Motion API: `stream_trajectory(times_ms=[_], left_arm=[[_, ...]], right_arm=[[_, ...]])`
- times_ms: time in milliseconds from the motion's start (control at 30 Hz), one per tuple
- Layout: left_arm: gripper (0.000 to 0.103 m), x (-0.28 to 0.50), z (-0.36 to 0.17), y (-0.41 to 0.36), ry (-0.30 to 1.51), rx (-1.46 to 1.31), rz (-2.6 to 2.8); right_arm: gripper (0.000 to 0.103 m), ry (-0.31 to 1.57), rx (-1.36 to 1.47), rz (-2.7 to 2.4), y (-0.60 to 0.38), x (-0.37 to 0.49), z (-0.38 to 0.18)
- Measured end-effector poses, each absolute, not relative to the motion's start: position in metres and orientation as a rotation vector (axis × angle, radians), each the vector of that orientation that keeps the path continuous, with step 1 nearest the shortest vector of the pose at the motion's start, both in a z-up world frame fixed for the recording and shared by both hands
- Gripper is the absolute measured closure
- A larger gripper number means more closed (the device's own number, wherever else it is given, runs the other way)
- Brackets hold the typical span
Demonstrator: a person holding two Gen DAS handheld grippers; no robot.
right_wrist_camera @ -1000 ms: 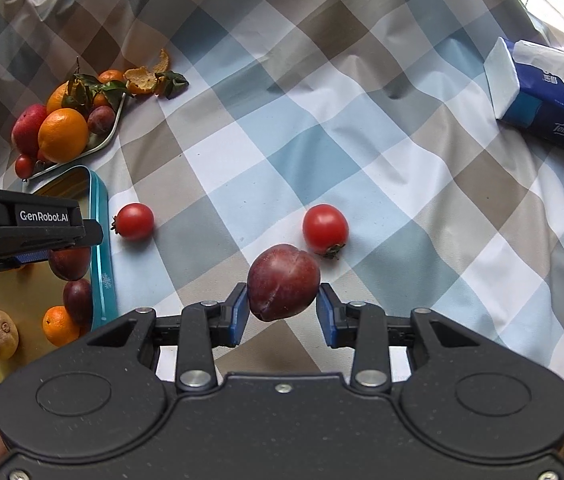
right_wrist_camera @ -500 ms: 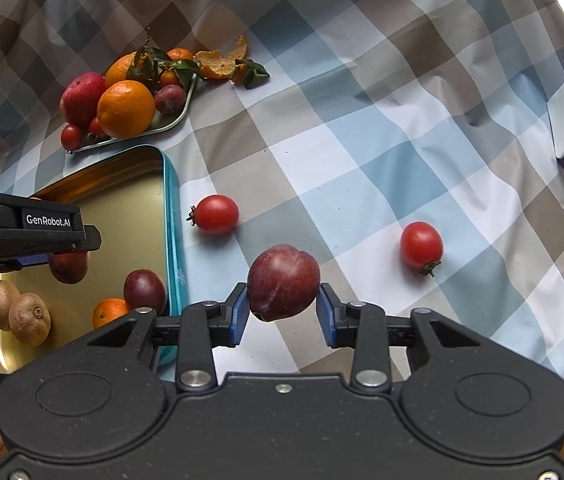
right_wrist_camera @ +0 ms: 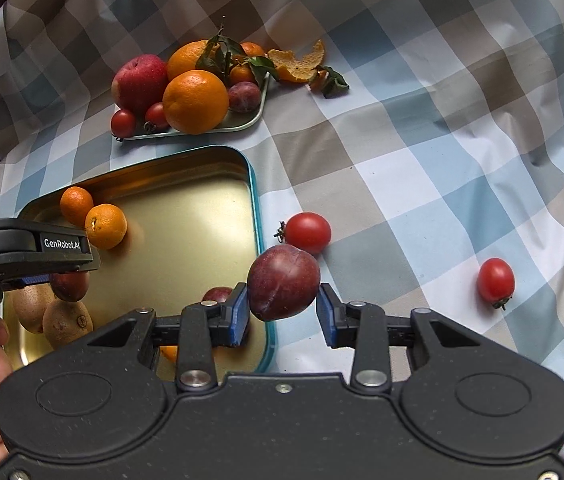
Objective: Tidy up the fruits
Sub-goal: 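Open the right tool to drop its plum while the left tool releases its plum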
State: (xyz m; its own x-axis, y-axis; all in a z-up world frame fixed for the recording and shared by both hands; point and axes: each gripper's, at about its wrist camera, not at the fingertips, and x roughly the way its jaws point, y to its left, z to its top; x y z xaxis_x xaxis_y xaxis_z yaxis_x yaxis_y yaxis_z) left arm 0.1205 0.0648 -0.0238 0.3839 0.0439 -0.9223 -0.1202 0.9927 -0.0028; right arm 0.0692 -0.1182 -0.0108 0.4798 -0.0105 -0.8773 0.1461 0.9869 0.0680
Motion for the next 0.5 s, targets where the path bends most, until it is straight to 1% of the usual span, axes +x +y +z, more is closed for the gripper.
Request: stream_trajectory(times_ms=[500], left_arm=[[0.067, 0.126, -0.025, 0.083, 1.179, -0.125, 0.109]], right_arm=[[0.057, 1.068, 0.132, -0.064, -0.092, 0.091, -0.012]])
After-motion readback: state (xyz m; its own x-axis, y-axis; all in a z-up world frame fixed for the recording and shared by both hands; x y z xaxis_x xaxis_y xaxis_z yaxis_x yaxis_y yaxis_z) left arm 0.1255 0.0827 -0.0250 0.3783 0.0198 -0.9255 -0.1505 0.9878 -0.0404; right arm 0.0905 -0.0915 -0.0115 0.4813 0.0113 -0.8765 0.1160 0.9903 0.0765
